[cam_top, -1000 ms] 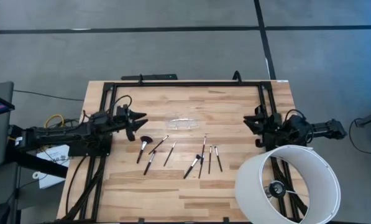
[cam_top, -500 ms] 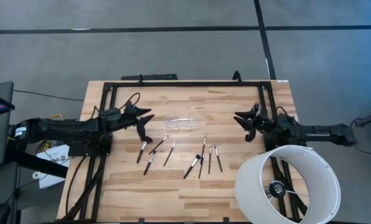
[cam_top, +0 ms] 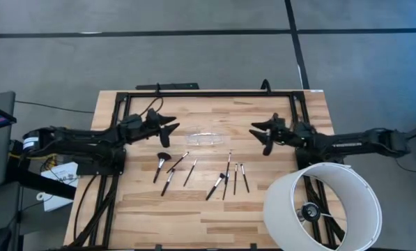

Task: Put items in baskets/containers
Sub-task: Put the highlighter brush into the transparent organizer

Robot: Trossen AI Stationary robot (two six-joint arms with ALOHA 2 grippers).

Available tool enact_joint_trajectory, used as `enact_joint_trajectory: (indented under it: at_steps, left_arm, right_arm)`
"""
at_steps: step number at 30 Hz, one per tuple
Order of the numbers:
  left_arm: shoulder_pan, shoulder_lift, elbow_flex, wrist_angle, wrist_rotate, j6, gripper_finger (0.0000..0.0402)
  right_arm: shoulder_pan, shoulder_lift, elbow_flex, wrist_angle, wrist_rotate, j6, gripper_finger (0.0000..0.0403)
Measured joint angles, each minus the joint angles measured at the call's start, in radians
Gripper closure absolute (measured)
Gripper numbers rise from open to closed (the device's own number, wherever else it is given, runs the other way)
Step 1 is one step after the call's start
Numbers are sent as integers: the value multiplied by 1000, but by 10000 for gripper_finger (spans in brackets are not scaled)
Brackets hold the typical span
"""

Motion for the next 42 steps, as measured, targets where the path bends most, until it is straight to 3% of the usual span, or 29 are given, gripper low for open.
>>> enact_joint_trajectory:
  at_steps: [10, 19, 27, 38, 42]
  left_arm:
    - [-8, 140, 31, -2, 0, -78, 238]
    - [-92, 153, 31, -6, -11, -93, 238]
    - [-133, 153, 31, -17, -53, -97, 238]
    - [-219, 153, 31, -46, -60, -142, 238]
    - [-262, 145, 31, -90, -112, -196, 238]
  right_arm:
    - [1, 486, 236, -11, -37, 58, 248]
    - [1, 751, 426, -27, -103, 71, 248]
    - [1, 800, 514, -145, -107, 6, 248]
    - [25, 720, 546, -214, -106, -22, 248]
    - [41, 715, 546, -225, -108, -63, 248]
